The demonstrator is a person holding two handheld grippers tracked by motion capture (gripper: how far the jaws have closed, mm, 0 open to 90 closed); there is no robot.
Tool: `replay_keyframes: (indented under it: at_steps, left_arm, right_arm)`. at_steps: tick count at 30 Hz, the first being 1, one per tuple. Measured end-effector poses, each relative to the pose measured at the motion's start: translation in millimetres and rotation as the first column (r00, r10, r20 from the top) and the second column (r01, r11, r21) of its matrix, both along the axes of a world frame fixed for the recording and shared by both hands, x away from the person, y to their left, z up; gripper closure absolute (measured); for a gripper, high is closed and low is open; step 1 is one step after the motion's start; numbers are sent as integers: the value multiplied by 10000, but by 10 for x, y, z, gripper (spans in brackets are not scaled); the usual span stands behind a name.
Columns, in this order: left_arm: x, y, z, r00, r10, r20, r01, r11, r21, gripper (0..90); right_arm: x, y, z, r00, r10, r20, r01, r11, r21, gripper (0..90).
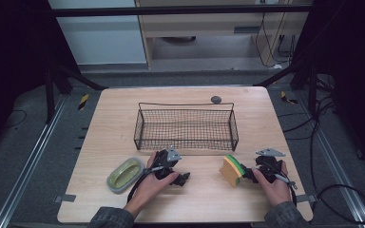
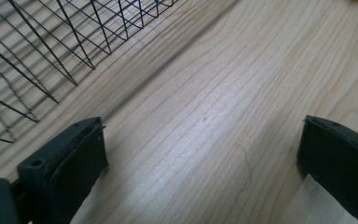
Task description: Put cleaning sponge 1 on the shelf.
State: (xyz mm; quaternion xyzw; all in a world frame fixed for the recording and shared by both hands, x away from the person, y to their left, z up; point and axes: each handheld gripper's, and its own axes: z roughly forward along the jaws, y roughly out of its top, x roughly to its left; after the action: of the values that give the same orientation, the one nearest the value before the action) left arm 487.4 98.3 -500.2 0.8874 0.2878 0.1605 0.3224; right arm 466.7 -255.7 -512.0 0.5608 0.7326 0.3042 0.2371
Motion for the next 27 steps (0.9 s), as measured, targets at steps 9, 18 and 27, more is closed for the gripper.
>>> replay_keyframes:
  at_steps: [9,18,27]
  left_arm:
    - [110,81,506,9986,-325,-422,376,9914,1253,62]
    - [148,407,927,9969,509,-606,-353,9714,2348,59]
    - [180,811,1071,9835,1240,-1320,-824,9553,2839,44]
  right_arm:
    - [67,-28,-8,9996,240,113,-241,9997,75,3]
    - [60,-31,-10,9997,212,141,-214,9997,107,4]
    - [60,-29,-10,9997,189,144,-190,9998,101,4]
